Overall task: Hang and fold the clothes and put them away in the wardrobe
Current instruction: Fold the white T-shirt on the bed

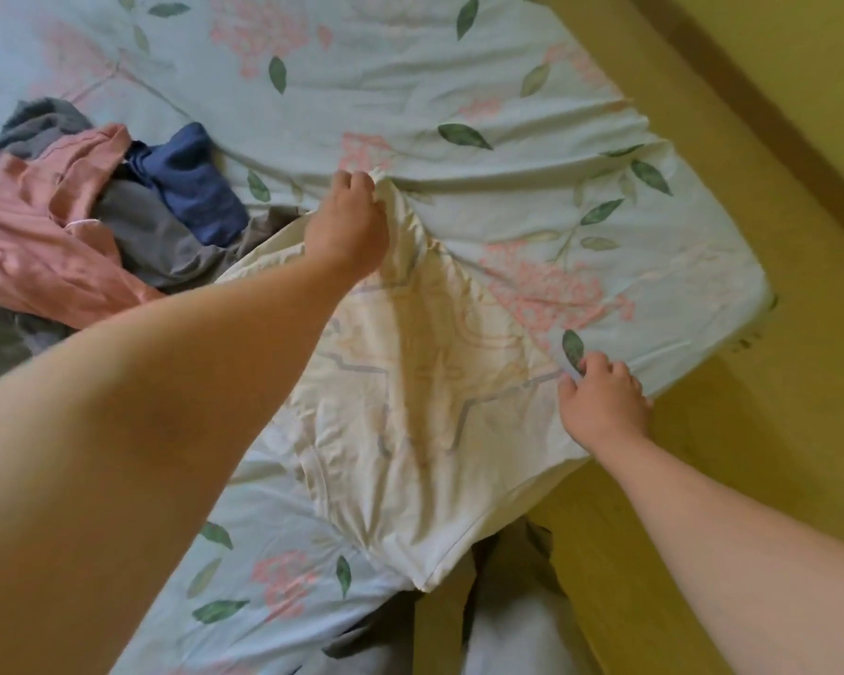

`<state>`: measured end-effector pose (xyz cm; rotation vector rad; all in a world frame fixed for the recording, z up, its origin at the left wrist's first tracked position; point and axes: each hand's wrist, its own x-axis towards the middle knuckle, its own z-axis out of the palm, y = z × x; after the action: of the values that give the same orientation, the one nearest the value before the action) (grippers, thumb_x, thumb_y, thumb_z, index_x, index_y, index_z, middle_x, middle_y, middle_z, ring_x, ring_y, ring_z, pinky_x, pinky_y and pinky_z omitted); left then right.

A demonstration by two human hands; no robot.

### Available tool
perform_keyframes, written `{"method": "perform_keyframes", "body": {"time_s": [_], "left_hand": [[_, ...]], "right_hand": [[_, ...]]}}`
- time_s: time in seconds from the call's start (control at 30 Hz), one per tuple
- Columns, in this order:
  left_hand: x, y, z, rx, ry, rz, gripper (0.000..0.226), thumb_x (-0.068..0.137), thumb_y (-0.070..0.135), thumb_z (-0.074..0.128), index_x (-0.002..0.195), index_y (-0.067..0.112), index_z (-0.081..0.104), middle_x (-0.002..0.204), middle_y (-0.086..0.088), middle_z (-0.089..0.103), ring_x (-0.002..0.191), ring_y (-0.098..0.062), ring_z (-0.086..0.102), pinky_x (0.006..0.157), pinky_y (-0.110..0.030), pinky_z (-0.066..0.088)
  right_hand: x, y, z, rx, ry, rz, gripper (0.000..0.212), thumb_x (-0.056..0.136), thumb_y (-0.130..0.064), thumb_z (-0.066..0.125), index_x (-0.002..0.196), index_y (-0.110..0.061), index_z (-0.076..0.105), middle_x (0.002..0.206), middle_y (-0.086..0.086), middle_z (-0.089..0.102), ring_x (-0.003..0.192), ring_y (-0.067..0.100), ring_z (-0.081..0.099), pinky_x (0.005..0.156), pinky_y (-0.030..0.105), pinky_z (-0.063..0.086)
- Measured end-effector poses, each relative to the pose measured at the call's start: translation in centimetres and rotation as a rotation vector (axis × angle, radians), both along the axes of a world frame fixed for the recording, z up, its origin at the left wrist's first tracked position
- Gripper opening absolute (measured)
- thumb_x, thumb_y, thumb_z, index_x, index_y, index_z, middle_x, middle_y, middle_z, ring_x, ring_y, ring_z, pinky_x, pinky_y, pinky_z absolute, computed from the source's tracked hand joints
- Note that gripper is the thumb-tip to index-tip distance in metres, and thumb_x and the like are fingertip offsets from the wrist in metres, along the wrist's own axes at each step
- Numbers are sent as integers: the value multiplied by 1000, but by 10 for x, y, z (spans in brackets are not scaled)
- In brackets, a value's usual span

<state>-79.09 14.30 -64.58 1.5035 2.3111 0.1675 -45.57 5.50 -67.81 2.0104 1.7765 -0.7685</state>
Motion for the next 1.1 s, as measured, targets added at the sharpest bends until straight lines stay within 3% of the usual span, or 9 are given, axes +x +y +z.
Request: {"method": "perform_keyframes", "body": {"time_s": [0.27,0.43,0.5,0.77,0.8,0.87,0.9,1.03,1.1], "left_hand": [[-14,73,-24,-228,36,190,62,100,57,42,124,3,59,124,-20,63,115,-39,59,90,-40,46],[1,90,-29,-276,-15,242,48,98,14,48,144,1,45,135,-31,52,123,-45,55,99,-44,46],[2,96,-31,-289,11,279,41,99,23,48,136,6,57,132,-21,60,122,-39,58,89,-38,46],[-12,112,-23,-268,-9,387,24,98,5,55,118,-5,63,121,-21,62,118,-41,59,97,-40,51],[-16,114,-25,-308,14,404,27,99,8,54,123,-3,63,123,-20,62,118,-39,59,91,-28,54],[-19,121,-29,-339,39,401,36,106,12,43,138,1,55,135,-20,57,125,-35,54,52,0,42],[-19,123,-27,-342,41,402,40,108,15,37,144,5,51,141,-19,54,128,-34,51,41,-3,37],[-24,141,-24,-226,52,437,48,104,39,34,145,21,51,141,-9,57,126,-28,57,30,-14,32],[-24,153,-17,-160,-20,493,55,101,40,39,153,24,40,144,-11,54,123,-32,59,44,-13,45]], "right_hand": [[4,-6,-11,58,70,24,50,106,-49,27,110,-14,62,111,10,60,104,32,56,92,45,46],[8,-12,-14,13,111,23,45,104,-54,15,97,-19,42,76,-1,57,65,22,52,59,36,45],[11,-14,-16,30,114,35,43,103,-57,14,96,-21,39,66,-9,43,54,15,41,47,30,30],[28,-4,-25,72,123,192,55,99,-61,4,92,-21,42,76,-1,59,59,23,45,46,31,22],[31,3,-25,98,123,197,57,96,-62,0,89,-21,39,76,1,61,57,24,44,46,31,20],[35,20,-27,157,119,205,58,95,-63,0,87,-19,39,78,5,64,59,29,50,49,31,24],[38,31,-28,183,114,209,58,97,-62,5,89,-19,42,80,8,66,64,32,57,53,32,28],[50,87,-27,248,115,235,57,101,-62,14,98,-16,49,92,13,67,78,37,65,61,35,33],[55,115,-23,289,107,255,54,99,-64,10,92,-19,39,91,13,64,73,35,57,61,36,33]]}}
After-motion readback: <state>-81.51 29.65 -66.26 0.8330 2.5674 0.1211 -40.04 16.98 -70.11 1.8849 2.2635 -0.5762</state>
